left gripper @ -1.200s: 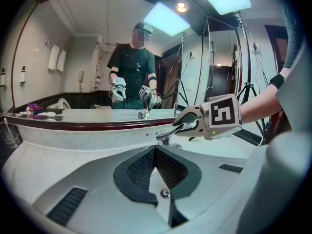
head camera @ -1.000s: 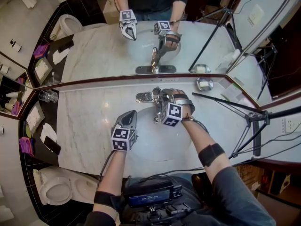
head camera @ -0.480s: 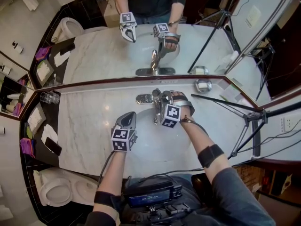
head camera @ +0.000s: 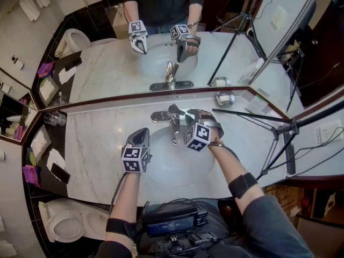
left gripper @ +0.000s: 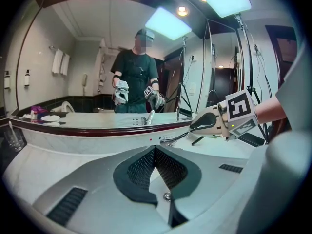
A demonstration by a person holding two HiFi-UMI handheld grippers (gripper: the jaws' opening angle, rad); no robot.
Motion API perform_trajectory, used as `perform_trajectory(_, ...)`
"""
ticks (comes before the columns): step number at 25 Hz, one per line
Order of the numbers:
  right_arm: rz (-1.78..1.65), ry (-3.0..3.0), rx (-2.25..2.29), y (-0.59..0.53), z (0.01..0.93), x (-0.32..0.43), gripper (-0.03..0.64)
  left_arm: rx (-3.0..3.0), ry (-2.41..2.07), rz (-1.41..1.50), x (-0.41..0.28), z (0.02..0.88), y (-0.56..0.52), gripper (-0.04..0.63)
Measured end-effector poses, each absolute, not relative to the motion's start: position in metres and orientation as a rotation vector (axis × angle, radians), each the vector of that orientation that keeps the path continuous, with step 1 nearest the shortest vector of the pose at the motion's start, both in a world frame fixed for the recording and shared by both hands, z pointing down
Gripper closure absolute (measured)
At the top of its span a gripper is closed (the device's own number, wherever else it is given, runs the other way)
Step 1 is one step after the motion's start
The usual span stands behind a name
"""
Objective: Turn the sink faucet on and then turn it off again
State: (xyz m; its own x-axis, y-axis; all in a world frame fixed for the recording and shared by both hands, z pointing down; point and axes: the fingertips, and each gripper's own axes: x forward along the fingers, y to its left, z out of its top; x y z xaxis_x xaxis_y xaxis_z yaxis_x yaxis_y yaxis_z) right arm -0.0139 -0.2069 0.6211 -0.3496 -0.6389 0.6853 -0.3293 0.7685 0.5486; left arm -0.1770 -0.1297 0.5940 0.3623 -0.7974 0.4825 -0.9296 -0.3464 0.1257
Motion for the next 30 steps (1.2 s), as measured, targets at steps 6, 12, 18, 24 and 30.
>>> perform_trajectory(6, -0.210, -2.071, 0.918, -0.202, 0.598, 0.005, 0.595, 2.258, -1.509, 0.474, -0.176, 0.590, -0.128, 0.595)
perform_trajectory(12, 0.227, -2.256, 1.163, -0.184, 0.583, 0.026, 0.597, 2.272, -1.520, 0.466, -0.172, 0.587, -0.127, 0.595)
perform_trajectory(18, 0.502, -2.312, 1.279, -0.168, 0.600, 0.050, 0.597, 2.264, -1.548, 0.423, -0.174, 0.581, -0.125, 0.595)
perform_trajectory(24, 0.557, -2.322, 1.306, -0.155, 0.602, 0.056, 0.597, 2.269, -1.550, 0.416, -0.173, 0.579, -0.121, 0.595)
perform_trajectory(30, 0.576, -2.320, 1.290, -0.149, 0.608, 0.056, 0.597, 2.233, -1.565, 0.379, -0.179, 0.581, -0.120, 0.595)
